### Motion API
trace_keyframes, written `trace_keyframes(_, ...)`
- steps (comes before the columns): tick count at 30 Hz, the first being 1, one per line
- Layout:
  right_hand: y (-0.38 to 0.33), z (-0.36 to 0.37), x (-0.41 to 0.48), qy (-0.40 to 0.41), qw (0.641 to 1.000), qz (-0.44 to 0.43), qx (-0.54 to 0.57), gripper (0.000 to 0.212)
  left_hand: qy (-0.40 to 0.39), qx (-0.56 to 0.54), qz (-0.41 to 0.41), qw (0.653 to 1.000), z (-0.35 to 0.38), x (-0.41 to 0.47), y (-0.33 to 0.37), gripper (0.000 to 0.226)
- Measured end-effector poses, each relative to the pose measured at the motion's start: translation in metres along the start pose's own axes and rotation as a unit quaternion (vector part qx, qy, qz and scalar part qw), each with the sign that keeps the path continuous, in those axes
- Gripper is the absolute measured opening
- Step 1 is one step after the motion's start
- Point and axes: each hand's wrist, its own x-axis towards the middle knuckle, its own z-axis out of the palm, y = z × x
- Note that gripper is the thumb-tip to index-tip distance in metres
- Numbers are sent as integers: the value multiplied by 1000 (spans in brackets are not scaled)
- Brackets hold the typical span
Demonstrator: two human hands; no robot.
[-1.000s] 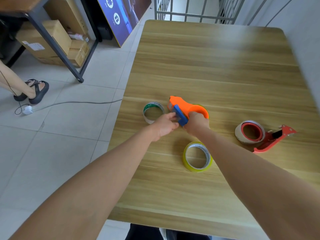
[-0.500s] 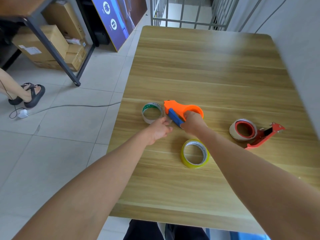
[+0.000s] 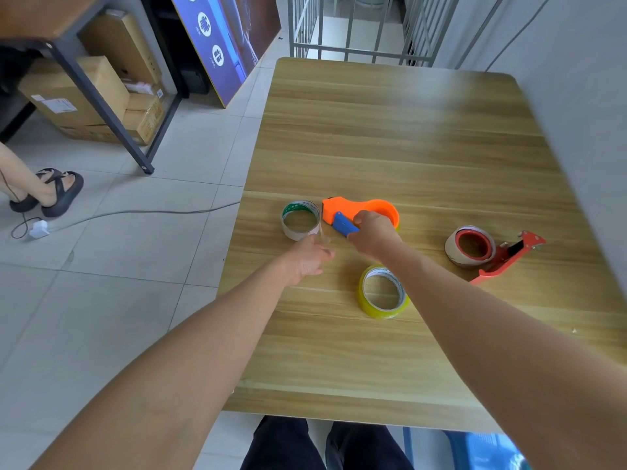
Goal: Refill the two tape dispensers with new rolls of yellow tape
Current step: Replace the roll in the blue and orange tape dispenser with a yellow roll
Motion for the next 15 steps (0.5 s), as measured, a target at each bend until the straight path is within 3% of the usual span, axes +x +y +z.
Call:
trace_keyframes(5,-4,-4,-7,5,1000,3,6,32,-14,30,7,999,-5,-6,-2,66)
trace_keyframes(7,-5,-5,-8,7,1000,2,1,31,9,103,27,994,-9,-5,-3,60)
trace_keyframes(10,-4,-4,-9,9,1000,-1,-21,31,60,259,76,961,-18,1,-8,46)
trace_keyframes(15,2,0,-9,-13,995,10,-98,36,25,386,90,918,-30,15,-17,51)
